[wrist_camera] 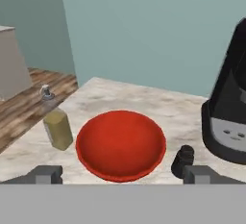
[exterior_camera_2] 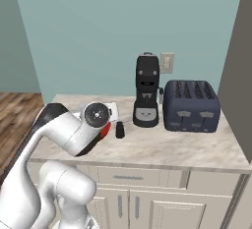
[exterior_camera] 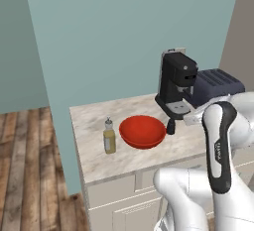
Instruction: Retrieve the bottle and the shaker from the cabinet and place them next to the mixing bowl on the counter. Then add garlic from the fridge to the mixing bowl.
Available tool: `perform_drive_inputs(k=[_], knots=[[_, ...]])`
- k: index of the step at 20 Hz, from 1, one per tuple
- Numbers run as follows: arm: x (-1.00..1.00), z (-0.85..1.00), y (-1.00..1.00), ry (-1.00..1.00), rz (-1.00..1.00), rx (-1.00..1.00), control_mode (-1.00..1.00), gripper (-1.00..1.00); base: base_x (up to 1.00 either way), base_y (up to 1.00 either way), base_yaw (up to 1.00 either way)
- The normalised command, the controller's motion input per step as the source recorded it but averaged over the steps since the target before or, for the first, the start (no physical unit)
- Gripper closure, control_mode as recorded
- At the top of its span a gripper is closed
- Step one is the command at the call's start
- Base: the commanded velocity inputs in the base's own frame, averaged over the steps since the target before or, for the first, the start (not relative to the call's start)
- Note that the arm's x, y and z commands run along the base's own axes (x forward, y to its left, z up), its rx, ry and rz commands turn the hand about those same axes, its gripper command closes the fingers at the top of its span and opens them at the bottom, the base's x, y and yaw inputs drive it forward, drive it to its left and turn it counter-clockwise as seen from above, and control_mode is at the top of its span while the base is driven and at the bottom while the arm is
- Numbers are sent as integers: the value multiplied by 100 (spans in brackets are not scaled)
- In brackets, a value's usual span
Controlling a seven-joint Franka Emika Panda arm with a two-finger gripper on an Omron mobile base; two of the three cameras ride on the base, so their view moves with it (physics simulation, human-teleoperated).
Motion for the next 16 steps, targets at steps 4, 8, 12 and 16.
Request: perform_drive_inputs(k=[4, 8, 12, 16], knots=[[-3, 32, 0, 22, -48, 0, -100, -100, 0, 0, 0], [-2, 39, 0, 30, -51, 5, -100, -100, 0, 0, 0], [-1, 53, 14, 19, -42, 2, -100, -100, 0, 0, 0], [1, 16, 22, -2, -19, 7, -100, -100, 0, 0, 0]])
